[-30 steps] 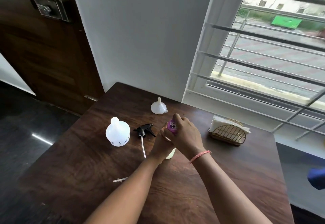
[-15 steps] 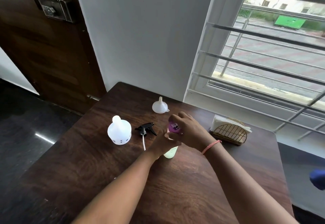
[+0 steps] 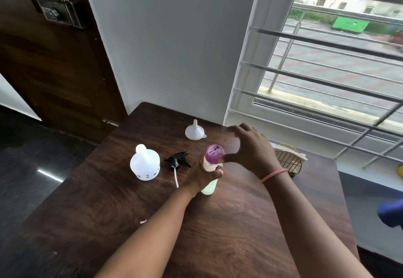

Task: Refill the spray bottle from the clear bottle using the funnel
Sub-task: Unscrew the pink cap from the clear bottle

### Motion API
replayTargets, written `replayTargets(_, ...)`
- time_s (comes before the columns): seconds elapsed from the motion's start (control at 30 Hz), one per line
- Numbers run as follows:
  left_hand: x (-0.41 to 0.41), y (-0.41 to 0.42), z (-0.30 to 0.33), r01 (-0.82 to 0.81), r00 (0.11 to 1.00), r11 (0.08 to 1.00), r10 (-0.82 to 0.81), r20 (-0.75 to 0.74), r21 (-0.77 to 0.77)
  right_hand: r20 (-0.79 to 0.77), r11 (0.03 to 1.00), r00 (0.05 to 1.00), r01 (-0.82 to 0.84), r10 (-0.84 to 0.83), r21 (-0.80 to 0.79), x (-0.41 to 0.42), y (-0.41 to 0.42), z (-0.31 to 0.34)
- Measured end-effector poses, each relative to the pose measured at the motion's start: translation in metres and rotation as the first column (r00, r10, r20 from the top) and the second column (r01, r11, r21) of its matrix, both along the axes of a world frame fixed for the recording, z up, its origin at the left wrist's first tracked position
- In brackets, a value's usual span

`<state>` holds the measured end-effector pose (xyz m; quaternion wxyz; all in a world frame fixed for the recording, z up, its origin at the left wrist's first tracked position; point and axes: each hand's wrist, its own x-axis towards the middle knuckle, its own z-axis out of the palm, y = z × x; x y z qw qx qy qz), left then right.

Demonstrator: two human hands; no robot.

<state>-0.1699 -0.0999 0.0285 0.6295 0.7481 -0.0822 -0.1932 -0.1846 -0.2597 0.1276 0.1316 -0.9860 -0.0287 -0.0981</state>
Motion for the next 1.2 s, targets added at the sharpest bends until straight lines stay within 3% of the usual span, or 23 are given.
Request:
replayTargets(0.1, 0.000, 0.001, -0.007, 0.025, 1.000, 0.999, -0.025, 0.008, -0.022, 0.114, 0.991, 0.985, 0.121, -0.127, 0.062, -0.003, -0.009, 0.009)
replayTargets(0.2, -0.002, -0.001, -0.005, 0.011, 1.000, 1.000, -0.011, 0.005, -0.027, 0.050, 0.987, 0.998, 0.040, -0.049, 0.157, -0.009, 0.016, 0.008)
replayTargets(0.33, -0.003, -0.003, -0.004, -0.027, 1.000, 1.000, 0.027, -0.004, 0.002, -0.068, 0.999, 0.998, 0.009, -0.006, 0.053, -0.009, 0.037, -0.011)
replayTargets(0.43, 0.001, 0.000, -0.012, -0.002, 1.000, 1.000, 0.002, 0.028, 0.011, -0.094, 0.993, 0.994, 0.063, -0.054, 0.101, -0.009, 0.018, -0.014)
replayTargets(0.6, 0.001, 0.000, -0.015, 0.004, 0.999, 1.000, -0.006, 0.052, 0.025, 0.002, 0.981, 0.987, 0.158, -0.159, 0.111, -0.011, -0.001, -0.001)
replayTargets(0.77, 0.001, -0.001, -0.015, -0.036, 0.999, 0.999, 0.037, 0.027, -0.036, -0.124, 0.997, 0.992, 0.035, -0.027, 0.068, -0.018, 0.042, -0.002)
replayTargets(0.83, 0.001, -0.002, -0.016, -0.020, 0.999, 0.999, 0.020, 0.031, -0.027, -0.091, 1.000, 0.996, -0.021, 0.022, 0.017, -0.019, 0.051, -0.009)
replayTargets(0.9, 0.003, -0.001, -0.017, -0.002, 0.998, 1.000, 0.003, 0.063, -0.017, -0.056, 0.992, 0.996, -0.068, 0.074, 0.108, -0.018, 0.046, -0.010)
replayTargets(0.97, 0.004, 0.001, -0.018, -0.005, 0.998, 0.999, 0.007, 0.060, -0.035, -0.009, 0.924, 0.995, -0.087, 0.097, 0.373, -0.018, 0.039, -0.006)
replayTargets(1.07, 0.003, 0.001, -0.019, 0.034, 0.998, 0.997, -0.030, 0.062, -0.064, -0.047, 0.602, 0.998, 0.064, -0.044, 0.796, -0.021, 0.025, -0.001)
replayTargets(1.1, 0.003, 0.001, -0.019, 0.031, 0.998, 0.997, -0.027, 0.054, -0.074, -0.100, 0.501, 0.989, 0.142, -0.109, 0.854, -0.021, 0.020, -0.008)
replayTargets(1.13, 0.002, 0.001, -0.019, 0.018, 0.999, 0.996, -0.014, 0.041, -0.088, -0.152, 0.468, 0.970, 0.225, -0.189, 0.855, -0.022, 0.014, -0.019)
replayTargets(1.2, 0.001, -0.001, -0.019, -0.013, 0.999, 0.995, 0.016, 0.028, -0.101, -0.254, 0.561, 0.898, 0.424, -0.358, 0.711, -0.027, -0.001, -0.054)
